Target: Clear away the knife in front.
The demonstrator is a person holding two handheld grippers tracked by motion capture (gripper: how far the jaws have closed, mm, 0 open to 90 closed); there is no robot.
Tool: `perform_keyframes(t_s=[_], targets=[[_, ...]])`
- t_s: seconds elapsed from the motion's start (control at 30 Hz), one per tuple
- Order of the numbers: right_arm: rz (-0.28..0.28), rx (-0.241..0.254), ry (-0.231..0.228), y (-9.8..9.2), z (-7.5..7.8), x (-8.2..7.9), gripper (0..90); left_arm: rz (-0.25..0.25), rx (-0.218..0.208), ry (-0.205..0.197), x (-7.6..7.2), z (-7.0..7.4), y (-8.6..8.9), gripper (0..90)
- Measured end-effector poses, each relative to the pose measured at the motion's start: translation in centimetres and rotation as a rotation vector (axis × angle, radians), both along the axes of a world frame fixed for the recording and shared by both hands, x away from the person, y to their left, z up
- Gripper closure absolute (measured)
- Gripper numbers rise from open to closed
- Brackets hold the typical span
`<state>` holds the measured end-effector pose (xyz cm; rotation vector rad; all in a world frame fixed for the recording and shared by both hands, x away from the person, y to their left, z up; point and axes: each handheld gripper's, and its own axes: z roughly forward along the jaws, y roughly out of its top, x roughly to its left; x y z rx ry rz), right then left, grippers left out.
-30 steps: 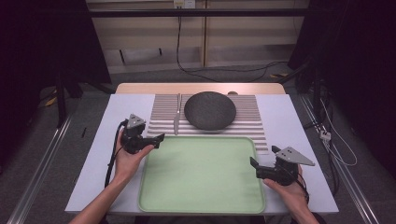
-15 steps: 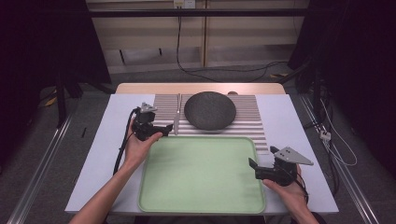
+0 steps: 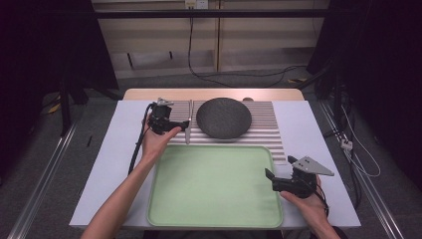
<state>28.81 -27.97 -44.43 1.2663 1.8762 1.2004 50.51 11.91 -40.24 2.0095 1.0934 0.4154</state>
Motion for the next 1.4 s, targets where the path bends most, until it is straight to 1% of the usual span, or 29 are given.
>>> perform_keyframes(t_s=[0.03, 0.1, 0.13, 0.17, 0.2, 0.3, 0.33, 0.37, 0.43, 0.47, 0.53, 0.57, 0.6, 0.7, 0.77, 0.8, 0.83, 0.87, 0.9, 0.93, 0.97, 1.0, 1.03, 1.1, 1.17, 1.23, 1.27, 1.3, 1.4], targets=[[0.0, 0.0, 0.0, 0.0, 0.0, 0.0, 6.6, 0.006, 0.009, 0.008, 0.4, 0.0, -0.2, 13.9], [0.003, -0.001, -0.001, 0.0, 0.0, 0.0, 6.7, 0.013, 0.014, 0.002, 1.1, -0.1, -0.6, 13.9], [0.003, 0.0, 0.0, 0.0, 0.0, 0.0, 6.7, 0.024, 0.007, 0.011, 1.9, -0.3, -1.0, 14.1], [0.004, 0.001, 0.001, 0.0, 0.0, 0.0, 6.6, 0.024, 0.007, 0.011, 1.9, -0.3, -1.0, 15.7], [0.004, 0.002, 0.002, 0.0, 0.0, 0.0, 6.6, 0.033, 0.018, 0.009, 2.3, -0.4, -1.1, 18.6], [0.005, 0.002, 0.004, -0.1, 0.0, 0.0, 6.6, 0.044, 0.021, 0.024, 3.5, -0.9, -1.5, 19.6], [0.005, 0.002, 0.005, -0.1, 0.0, 0.0, 6.7, 0.058, 0.02, 0.041, 4.3, -1.3, -1.7, 20.8], [0.005, 0.003, 0.007, -0.1, 0.0, 0.0, 6.7, 0.058, 0.02, 0.041, 4.3, -1.3, -1.7, 22.3], [0.006, 0.004, 0.008, -0.1, 0.0, 0.0, 6.7, 0.063, 0.038, 0.045, 5.0, -1.7, -2.0, 22.9], [0.004, 0.004, 0.011, -0.1, 0.0, 0.0, 6.6, 0.068, 0.043, 0.043, 5.4, -1.9, -2.2, 26.9], [0.005, 0.004, 0.011, -0.1, -0.1, 0.1, 6.7, 0.076, 0.05, 0.056, 6.2, -2.1, -2.3, 28.5], [0.005, 0.004, 0.011, -0.1, -0.1, 0.1, 6.7, 0.08, 0.061, 0.058, 6.6, -2.1, -2.3, 28.5], [0.003, 0.004, 0.011, -0.1, -0.1, 0.1, 6.8, 0.087, 0.071, 0.062, 7.0, -2.1, -2.4, 31.3], [0.009, 0.006, 0.015, 0.0, -0.1, 0.0, 7.0, 0.104, 0.073, 0.085, 8.2, -2.2, -2.6, 34.3], [0.009, 0.007, 0.017, -0.1, -0.1, 0.0, 7.0, 0.102, 0.08, 0.09, 8.4, -2.3, -2.7, 36.5], [0.009, 0.007, 0.016, -0.1, -0.1, 0.0, 7.0, 0.115, 0.088, 0.092, 8.6, -2.3, -2.8, 38.3], [0.007, 0.008, 0.018, -0.1, -0.1, 0.0, 7.0, 0.129, 0.075, 0.093, 8.8, -2.5, -2.9, 41.5], [0.009, 0.008, 0.018, -0.1, -0.1, 0.0, 7.1, 0.125, 0.062, 0.121, 9.0, -2.8, -3.1, 44.9], [0.011, 0.008, 0.017, -0.1, -0.1, 0.0, 7.1, 0.125, 0.062, 0.121, 9.0, -2.8, -3.1, 45.9], [0.012, 0.008, 0.018, -0.1, -0.1, 0.0, 7.2, 0.126, 0.068, 0.132, 9.2, -2.9, -3.3, 46.6], [0.014, 0.008, 0.019, -0.1, -0.1, 0.0, 7.1, 0.119, 0.083, 0.136, 9.3, -3.1, -3.7, 49.1], [0.014, 0.008, 0.019, -0.1, -0.1, 0.0, 7.1, 0.119, 0.083, 0.136, 9.3, -3.1, -3.7, 50.8], [0.014, 0.009, 0.02, -0.1, -0.1, 0.0, 7.1, 0.12, 0.073, 0.139, 9.3, -3.2, -3.8, 52.1], [0.013, 0.009, 0.019, -0.1, -0.1, 0.0, 7.1, 0.118, 0.075, 0.143, 9.4, -3.3, -4.2, 56.6], [0.014, 0.008, 0.02, -0.1, -0.1, 0.0, 7.1, 0.116, 0.082, 0.16, 9.5, -3.7, -4.5, 57.2], [0.014, 0.008, 0.021, -0.1, -0.1, 0.0, 7.1, 0.115, 0.092, 0.169, 9.6, -4.3, -4.8, 65.0], [0.016, 0.008, 0.021, -0.1, -0.1, 0.0, 7.1, 0.115, 0.092, 0.169, 9.6, -4.3, -4.8, 65.1], [0.016, 0.008, 0.021, -0.1, -0.1, 0.0, 7.1, 0.119, 0.104, 0.163, 9.6, -4.5, -4.9, 65.1], [0.023, 0.005, 0.02, 0.0, -0.1, 0.1, 7.1, 0.132, 0.107, 0.165, 9.8, -4.9, -5.3, 67.6]])
